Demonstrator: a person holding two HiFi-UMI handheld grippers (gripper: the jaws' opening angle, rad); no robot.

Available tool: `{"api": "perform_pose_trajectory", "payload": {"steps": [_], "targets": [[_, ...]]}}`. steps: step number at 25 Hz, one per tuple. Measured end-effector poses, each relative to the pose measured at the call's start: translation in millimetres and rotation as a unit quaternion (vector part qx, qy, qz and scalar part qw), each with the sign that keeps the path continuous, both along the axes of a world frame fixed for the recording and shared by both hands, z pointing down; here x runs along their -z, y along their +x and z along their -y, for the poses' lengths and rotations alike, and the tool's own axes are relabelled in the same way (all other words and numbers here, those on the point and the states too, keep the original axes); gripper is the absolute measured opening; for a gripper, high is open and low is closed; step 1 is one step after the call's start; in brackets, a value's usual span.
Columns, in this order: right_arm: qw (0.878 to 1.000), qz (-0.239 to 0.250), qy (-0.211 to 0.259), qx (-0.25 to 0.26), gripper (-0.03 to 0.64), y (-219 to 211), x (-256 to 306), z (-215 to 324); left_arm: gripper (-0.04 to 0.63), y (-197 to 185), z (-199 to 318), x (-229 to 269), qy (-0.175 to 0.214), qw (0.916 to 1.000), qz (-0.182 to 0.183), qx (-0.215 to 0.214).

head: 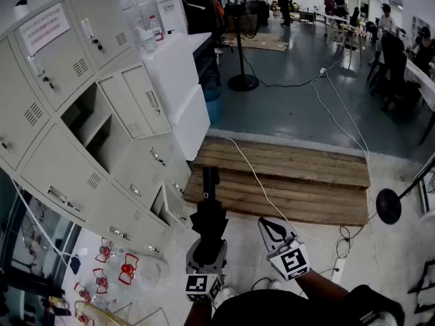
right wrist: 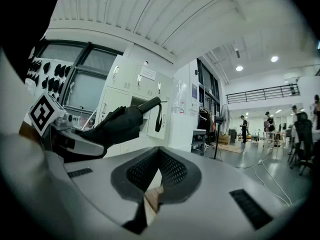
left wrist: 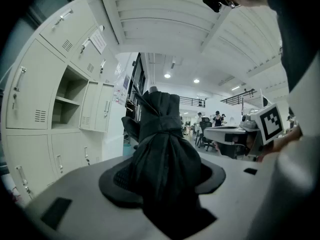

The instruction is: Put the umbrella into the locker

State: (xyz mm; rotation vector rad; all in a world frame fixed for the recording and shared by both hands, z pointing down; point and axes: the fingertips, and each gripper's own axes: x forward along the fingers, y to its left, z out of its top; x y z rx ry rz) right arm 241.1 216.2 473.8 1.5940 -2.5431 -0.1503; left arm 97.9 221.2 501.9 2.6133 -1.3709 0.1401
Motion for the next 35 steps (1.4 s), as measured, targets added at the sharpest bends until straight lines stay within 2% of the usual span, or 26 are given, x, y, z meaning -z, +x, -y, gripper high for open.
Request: {"api": "perform_pose_trajectory", "payload": {"steps": [9,14,18,23,32,35], "targets": [[1.000,-0.005,-0.003,-0.004,-0.002,-10.0,0.1,-2.6,0.252,-7.7,-4.2,-0.9,-0.005,1.0000,-0.006,-0.006],[0.999,0.027,0.020,0.001,0.000,-21.0,9.0,-1.9,0.253,-21.7,-4.8,0.6,-0.008,0.9999,-0.012,-0.002],[0.999,0.032,0.026,0.005,-0.002,-37.6,10.6,-0.8,0.252,-35.3,-5.8,2.2,-0.009,0.9999,-0.014,-0.001],[0.999,0.044,0.015,-0.004,-0.002,-62.5,5.7,-1.5,0.253,-57.3,-3.8,-0.7,-0.014,0.9998,-0.011,-0.005],[0.999,0.035,-0.001,-0.006,0.000,-91.4,2.0,13.6,0.252,-97.3,20.0,-10.1,-0.037,0.9991,-0.009,0.018],[0.999,0.036,0.003,0.008,0.000,-94.7,-3.6,31.8,0.252,-107.9,34.1,-16.7,-0.046,0.9983,0.009,0.036]]}}
